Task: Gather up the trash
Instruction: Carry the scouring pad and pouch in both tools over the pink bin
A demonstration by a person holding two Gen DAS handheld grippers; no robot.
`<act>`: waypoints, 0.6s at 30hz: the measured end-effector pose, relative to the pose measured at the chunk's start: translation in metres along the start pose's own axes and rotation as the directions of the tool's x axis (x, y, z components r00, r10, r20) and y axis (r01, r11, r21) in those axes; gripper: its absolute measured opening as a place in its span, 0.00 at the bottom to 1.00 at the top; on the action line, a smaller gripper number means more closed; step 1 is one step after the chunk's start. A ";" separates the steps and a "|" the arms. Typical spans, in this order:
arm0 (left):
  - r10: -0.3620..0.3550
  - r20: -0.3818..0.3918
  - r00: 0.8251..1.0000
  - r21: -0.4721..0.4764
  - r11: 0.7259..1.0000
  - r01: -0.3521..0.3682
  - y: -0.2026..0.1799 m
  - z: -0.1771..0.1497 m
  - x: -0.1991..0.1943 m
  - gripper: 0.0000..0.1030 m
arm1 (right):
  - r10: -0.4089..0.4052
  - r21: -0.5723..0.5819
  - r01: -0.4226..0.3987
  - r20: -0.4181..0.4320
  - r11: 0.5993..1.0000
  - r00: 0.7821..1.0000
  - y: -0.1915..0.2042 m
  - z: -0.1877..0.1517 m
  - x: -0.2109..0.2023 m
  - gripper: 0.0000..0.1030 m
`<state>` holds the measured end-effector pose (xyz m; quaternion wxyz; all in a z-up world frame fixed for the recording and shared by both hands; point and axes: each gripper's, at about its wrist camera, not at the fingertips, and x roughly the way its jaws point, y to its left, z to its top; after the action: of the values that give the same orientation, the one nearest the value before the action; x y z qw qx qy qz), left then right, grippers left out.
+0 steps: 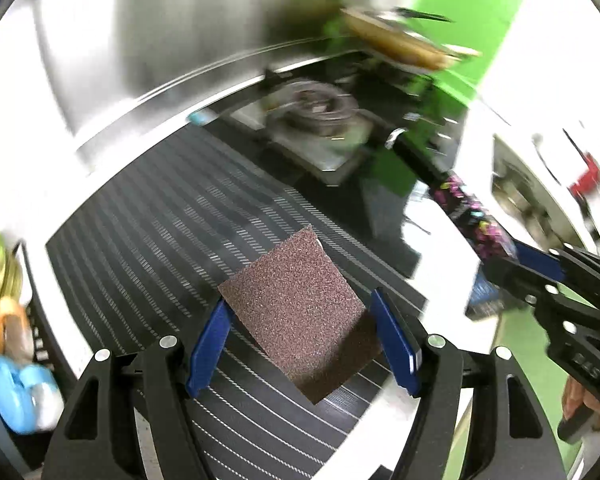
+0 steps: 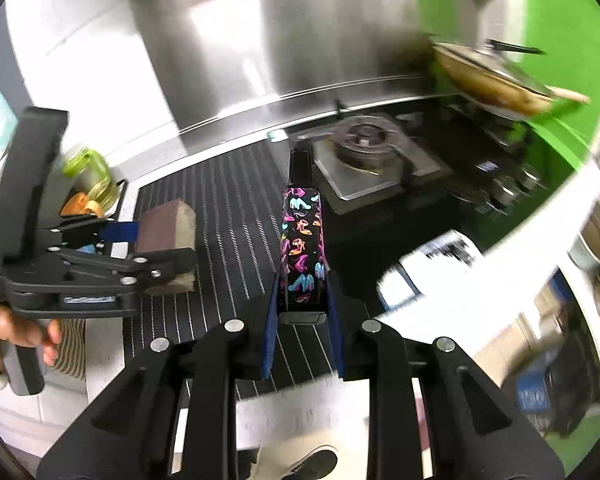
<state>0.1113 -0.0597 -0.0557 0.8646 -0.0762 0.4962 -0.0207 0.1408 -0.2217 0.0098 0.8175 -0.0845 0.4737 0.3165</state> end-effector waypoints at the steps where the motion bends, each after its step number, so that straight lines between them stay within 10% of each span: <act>1: -0.020 0.006 1.000 0.038 0.999 0.020 -0.008 -0.002 -0.004 0.66 | -0.027 0.026 0.027 0.006 0.999 1.000 -0.002 -0.008 -0.009 0.21; 18: -0.299 -0.101 0.949 0.409 0.857 0.314 -0.194 -0.084 0.004 0.66 | -0.358 0.379 0.377 -0.122 0.845 0.926 -0.106 -0.209 -0.147 0.21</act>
<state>0.0492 -0.2606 -0.0716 0.8377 0.0341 0.4762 -0.2654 0.0016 -0.4607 0.0021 0.8517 -0.0141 0.5215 0.0497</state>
